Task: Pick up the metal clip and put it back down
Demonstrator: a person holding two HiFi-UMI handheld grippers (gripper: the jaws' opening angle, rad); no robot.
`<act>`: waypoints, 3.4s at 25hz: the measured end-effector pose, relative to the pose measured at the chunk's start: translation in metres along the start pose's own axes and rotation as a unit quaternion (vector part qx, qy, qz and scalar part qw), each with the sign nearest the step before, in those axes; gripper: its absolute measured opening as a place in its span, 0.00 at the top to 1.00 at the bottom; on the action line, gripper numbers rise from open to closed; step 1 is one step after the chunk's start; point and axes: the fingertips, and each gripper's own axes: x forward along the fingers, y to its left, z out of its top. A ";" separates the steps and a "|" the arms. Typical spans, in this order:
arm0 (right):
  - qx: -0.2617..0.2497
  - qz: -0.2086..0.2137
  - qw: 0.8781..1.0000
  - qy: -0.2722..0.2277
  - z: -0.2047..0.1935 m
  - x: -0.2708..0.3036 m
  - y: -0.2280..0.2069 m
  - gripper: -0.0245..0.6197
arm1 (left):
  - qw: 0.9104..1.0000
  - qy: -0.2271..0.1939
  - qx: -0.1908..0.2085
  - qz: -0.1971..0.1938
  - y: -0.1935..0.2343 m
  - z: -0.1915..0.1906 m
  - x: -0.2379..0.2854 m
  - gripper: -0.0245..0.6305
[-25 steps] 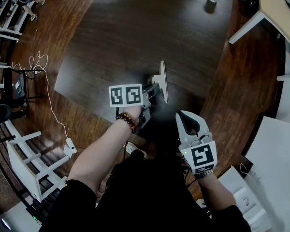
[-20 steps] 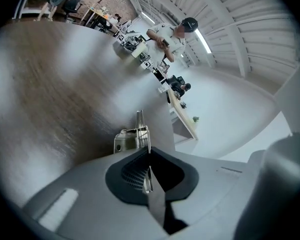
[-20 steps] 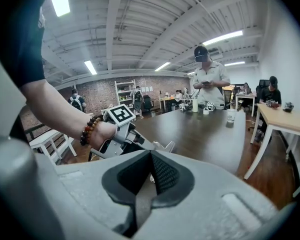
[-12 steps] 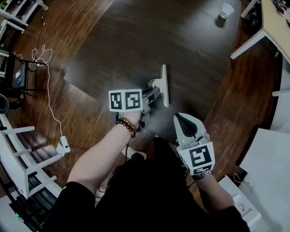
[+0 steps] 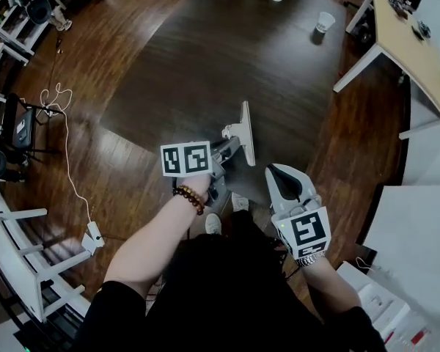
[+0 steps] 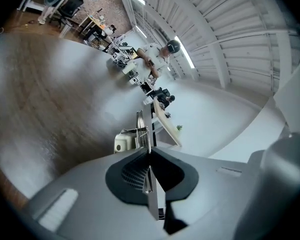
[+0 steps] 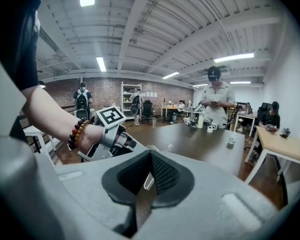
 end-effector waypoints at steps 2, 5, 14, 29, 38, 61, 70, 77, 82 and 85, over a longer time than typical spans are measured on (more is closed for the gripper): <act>0.010 -0.033 0.999 -0.010 0.005 -0.018 0.002 0.98 | 1.000 0.009 0.013 -0.017 -0.015 -0.005 -0.005 0.93; 0.032 -0.084 0.996 -0.013 -0.001 -0.049 -0.001 0.98 | 0.998 0.026 0.035 -0.046 -0.043 -0.016 -0.005 0.93; 0.048 -0.199 0.979 -0.011 -0.014 -0.143 0.002 0.98 | 0.986 0.090 0.066 -0.126 -0.120 -0.070 0.008 0.93; 0.070 -0.261 0.962 -0.032 -0.073 -0.291 -0.089 0.98 | 0.978 0.125 0.085 -0.145 -0.223 -0.155 0.116 0.93; 0.081 -0.276 0.957 -0.044 -0.127 -0.402 -0.175 0.98 | 0.979 0.119 0.097 -0.136 -0.298 -0.209 0.199 0.93; 0.092 -0.320 0.943 0.002 -0.160 -0.434 -0.360 0.98 | 0.967 0.150 0.074 -0.192 -0.375 -0.197 0.409 0.93; 0.081 -0.307 0.948 0.018 -0.136 -0.391 -0.434 0.98 | 0.966 0.150 0.059 -0.202 -0.379 -0.149 0.467 0.93; 0.088 -0.289 0.953 0.012 -0.137 -0.371 -0.486 0.98 | 0.970 0.141 0.059 -0.191 -0.383 -0.120 0.510 0.93; 0.089 -0.276 0.957 0.000 -0.147 -0.368 -0.539 0.98 | 0.973 0.133 0.062 -0.177 -0.390 -0.108 0.556 0.93; 0.093 -0.268 0.959 -0.006 -0.153 -0.372 -0.582 0.98 | 0.975 0.126 0.066 -0.169 -0.404 -0.099 0.591 0.93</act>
